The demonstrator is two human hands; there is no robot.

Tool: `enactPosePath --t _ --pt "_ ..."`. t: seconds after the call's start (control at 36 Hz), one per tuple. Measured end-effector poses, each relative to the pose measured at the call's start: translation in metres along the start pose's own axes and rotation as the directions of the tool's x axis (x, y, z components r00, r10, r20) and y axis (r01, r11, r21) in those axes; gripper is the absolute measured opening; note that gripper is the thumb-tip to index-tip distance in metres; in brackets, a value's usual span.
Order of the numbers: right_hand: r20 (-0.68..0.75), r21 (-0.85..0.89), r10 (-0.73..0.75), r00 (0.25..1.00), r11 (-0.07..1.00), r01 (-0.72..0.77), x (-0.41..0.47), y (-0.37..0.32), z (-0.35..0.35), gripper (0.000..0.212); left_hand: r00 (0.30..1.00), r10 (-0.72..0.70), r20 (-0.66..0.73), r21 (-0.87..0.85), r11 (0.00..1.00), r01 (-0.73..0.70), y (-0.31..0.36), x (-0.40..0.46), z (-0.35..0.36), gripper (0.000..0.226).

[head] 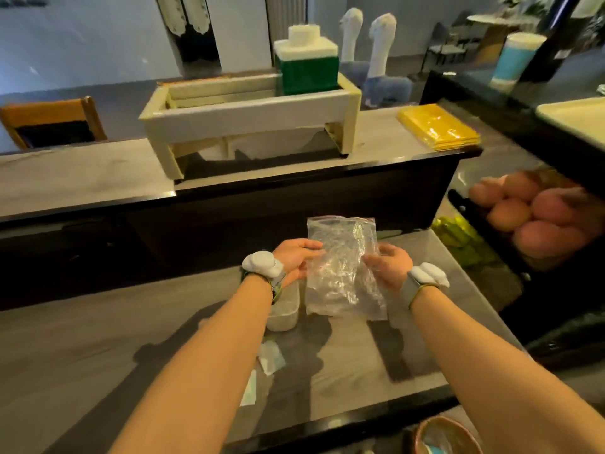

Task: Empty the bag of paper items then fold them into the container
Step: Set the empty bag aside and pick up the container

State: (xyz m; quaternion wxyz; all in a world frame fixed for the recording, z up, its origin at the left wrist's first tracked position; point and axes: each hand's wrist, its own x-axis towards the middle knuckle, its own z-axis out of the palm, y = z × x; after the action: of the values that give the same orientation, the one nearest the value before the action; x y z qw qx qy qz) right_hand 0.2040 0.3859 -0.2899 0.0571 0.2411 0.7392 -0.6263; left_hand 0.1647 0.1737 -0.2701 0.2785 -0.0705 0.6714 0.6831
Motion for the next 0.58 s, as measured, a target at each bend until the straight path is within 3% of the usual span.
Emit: enactPosePath --t 0.08,0.17,0.33,0.36,0.47,0.53,0.58 --pt "-0.066 -0.068 0.013 0.998 0.998 -0.017 0.017 0.023 -0.025 0.067 0.999 -0.031 -0.03 0.023 0.999 0.032 -0.016 0.019 0.028 0.019" --pt "-0.155 -0.11 -0.031 0.987 0.994 0.014 0.047 0.051 -0.064 0.06 0.991 -0.128 -0.031 0.057 0.99 0.13 -0.028 0.047 0.074 0.018" --pt "-0.112 -0.325 0.055 0.992 0.942 -0.088 0.08 0.08 -0.111 0.048 0.952 -0.296 -0.079 0.163 0.938 0.305 -0.091 0.128 0.117 0.011" --pt "-0.084 -0.37 0.051 0.995 0.926 -0.079 0.084 0.081 -0.112 0.048 0.951 -0.303 -0.061 0.139 0.941 0.309 -0.087 0.123 0.121 0.005" --pt "-0.016 -0.501 0.184 0.983 0.849 -0.167 0.095 0.106 -0.134 0.061 0.962 -0.264 -0.075 0.097 0.958 0.27 -0.095 0.12 0.158 0.025" --pt "0.016 -0.52 0.215 0.976 0.836 -0.176 0.096 0.105 -0.137 0.067 0.975 -0.206 -0.081 0.169 0.961 0.217 -0.102 0.127 0.162 0.024" --pt "0.012 -0.531 0.207 0.978 0.83 -0.169 0.097 0.106 -0.139 0.059 0.975 -0.21 -0.07 0.194 0.956 0.22 -0.109 0.135 0.161 0.027"
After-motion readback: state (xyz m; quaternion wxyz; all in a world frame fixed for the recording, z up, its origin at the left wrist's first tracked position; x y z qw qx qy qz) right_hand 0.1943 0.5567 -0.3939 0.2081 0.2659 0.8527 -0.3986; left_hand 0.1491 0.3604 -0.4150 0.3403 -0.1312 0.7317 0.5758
